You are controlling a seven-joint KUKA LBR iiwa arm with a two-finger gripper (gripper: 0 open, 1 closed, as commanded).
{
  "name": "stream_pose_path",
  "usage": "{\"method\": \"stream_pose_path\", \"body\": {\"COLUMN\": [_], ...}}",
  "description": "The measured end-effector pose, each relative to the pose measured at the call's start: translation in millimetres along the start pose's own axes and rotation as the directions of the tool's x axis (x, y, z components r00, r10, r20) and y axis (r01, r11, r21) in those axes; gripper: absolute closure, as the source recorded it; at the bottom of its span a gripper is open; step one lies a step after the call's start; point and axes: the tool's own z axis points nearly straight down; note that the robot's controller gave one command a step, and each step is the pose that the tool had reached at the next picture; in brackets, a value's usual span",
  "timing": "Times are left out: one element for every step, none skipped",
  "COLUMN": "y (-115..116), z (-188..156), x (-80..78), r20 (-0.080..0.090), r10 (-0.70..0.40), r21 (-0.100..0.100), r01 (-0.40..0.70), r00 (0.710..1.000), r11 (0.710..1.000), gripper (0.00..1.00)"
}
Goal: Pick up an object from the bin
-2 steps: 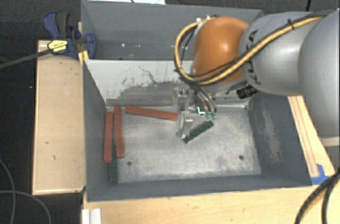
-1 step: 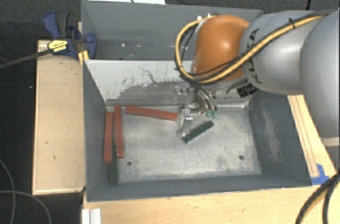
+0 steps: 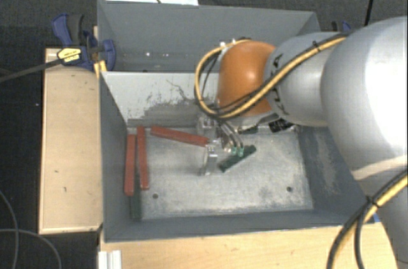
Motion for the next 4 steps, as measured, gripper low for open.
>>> {"method": "stream_pose_path", "body": {"y": [-41.6,-50.5,-49.4,-69.5], "z": [-35.5,-32.9,-18.4,-4.7], "x": [6.2,1.5,12.2,21.2], "r20": [0.003,0.006,0.004,0.005], "r10": [-0.295,-0.396,-0.121,-0.532], "r21": [-0.001,0.004,0.0,0.002], "r01": [0.295,0.396,0.121,0.532], "r00": [0.955,0.918,0.993,0.847], "r11": [0.955,0.918,0.993,0.847], "gripper": [0.0,0.0,0.0,1.0]}}
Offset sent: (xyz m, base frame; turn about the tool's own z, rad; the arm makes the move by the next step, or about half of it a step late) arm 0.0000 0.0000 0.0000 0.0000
